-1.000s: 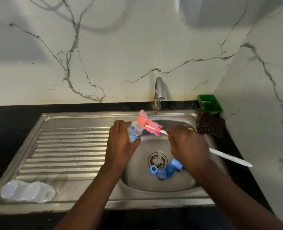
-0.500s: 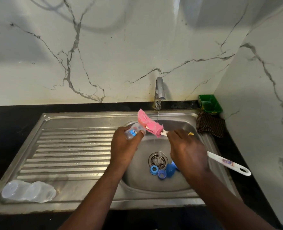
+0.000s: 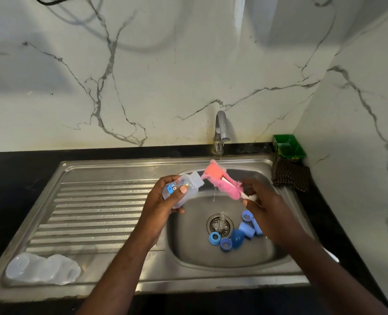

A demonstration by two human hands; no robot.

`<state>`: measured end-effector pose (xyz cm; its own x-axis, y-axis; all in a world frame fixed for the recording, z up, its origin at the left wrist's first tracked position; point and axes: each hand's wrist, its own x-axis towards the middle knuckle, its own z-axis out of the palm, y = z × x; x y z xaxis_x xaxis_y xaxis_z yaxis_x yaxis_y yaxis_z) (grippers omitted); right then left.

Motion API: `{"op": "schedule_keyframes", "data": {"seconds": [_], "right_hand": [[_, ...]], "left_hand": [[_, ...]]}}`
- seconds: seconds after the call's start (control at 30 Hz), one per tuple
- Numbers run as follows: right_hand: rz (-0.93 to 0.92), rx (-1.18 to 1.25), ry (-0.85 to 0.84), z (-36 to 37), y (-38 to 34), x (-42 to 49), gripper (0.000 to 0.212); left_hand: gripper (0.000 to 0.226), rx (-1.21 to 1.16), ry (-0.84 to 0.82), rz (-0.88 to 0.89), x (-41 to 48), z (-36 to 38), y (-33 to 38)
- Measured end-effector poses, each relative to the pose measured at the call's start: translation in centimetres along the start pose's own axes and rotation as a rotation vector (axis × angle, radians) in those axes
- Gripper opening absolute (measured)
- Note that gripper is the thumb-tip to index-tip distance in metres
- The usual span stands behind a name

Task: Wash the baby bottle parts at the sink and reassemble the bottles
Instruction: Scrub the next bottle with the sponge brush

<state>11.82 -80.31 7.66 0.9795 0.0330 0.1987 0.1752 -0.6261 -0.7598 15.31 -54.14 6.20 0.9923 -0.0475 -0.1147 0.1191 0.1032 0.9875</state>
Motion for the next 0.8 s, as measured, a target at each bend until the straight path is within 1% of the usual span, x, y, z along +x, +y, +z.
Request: {"op": "schedule_keyframes", "data": {"seconds": [0.1, 0.2, 0.23, 0.33, 0.4, 0.53, 0.7, 0.8], "right_hand": [[0.014, 0.166, -0.085, 0.7, 0.3, 0.0, 0.063], [-0.030, 0.171, -0.101, 0.9, 0.3, -0.2, 0.053], [-0.044, 0.178, -0.139, 0.7, 0.0, -0.2, 0.054], [-0.038, 0.268, -0.341, -0.5, -1.0, 0.5, 0.070], [-0.031, 0.288, -0.438, -1.0, -1.8, 1.3, 0.074], [0.121, 0.344, -0.561, -1.4, -3.5, 2.2, 0.063], [0.251, 0.340, -0.859, -2.9, -4.4, 3.5, 0.063], [0.356, 0.230, -1.014, -3.3, -5.1, 5.0, 0.061]], "left_hand": [[0.058, 0.023, -0.044, 0.012, -0.1, -0.3, 0.1], [0.059, 0.018, -0.084, 0.014, -0.4, -0.5, -0.1], [0.060, 0.010, -0.086, 0.014, -0.4, -0.5, 0.0], [0.058, 0.021, -0.107, 0.033, 0.0, -1.0, 0.1], [0.058, 0.048, -0.140, 0.033, 0.2, -1.2, 0.2], [0.057, 0.056, -0.182, 0.019, 0.2, -1.9, 0.1], [0.064, 0.042, -0.282, -0.028, 0.3, -3.1, 0.1], [0.062, 0.078, -0.343, -0.042, 0.2, -3.6, 0.1]]}}
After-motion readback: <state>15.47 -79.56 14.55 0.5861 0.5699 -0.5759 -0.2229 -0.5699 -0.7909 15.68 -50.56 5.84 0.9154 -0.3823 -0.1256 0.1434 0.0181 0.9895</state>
